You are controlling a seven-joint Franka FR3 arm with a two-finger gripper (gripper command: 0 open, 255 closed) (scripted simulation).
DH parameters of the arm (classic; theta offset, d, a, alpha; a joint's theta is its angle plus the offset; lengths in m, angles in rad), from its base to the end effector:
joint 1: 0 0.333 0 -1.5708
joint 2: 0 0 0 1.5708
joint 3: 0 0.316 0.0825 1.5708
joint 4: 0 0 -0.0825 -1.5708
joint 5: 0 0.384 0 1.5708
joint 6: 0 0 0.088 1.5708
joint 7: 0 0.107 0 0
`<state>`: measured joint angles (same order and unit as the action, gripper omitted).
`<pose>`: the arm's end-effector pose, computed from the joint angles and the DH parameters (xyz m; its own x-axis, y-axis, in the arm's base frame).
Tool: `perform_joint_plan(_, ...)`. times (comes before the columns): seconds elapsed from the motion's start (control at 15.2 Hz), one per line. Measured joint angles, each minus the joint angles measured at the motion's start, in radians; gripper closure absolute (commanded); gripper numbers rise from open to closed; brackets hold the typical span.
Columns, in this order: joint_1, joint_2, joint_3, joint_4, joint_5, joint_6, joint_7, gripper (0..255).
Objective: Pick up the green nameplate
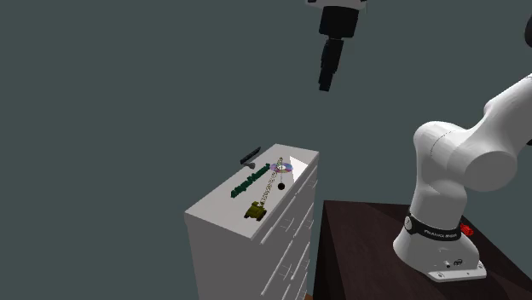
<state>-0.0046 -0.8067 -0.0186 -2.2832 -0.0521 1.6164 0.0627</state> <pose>0.3053 -0.0148 0.6358 0.9868 -0.0794 0.1415 -0.0843 -0.9960 0.0296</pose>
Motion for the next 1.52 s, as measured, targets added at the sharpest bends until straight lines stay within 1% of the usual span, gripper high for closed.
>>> perform_joint_plan(0.07,0.000,0.000,0.000,0.000,0.000,0.000,0.000,0)
perform_joint_plan(0.2,-0.005,0.017,-0.019,-0.015,-0.007,0.029,-0.014,0)
perform_joint_plan(0.53,-0.023,0.110,-0.085,-0.051,-0.026,0.149,-0.062,0)
perform_joint_plan(0.86,-0.038,0.251,-0.163,-0.062,-0.035,0.290,-0.122,0)
perform_joint_plan(1.06,-0.044,0.321,-0.201,-0.052,-0.030,0.344,-0.156,0)
perform_joint_plan(1.19,-0.044,0.395,-0.229,-0.049,-0.020,0.409,-0.181,0)
perform_joint_plan(1.52,-0.048,0.573,-0.299,0.013,0.026,0.506,-0.264,0)
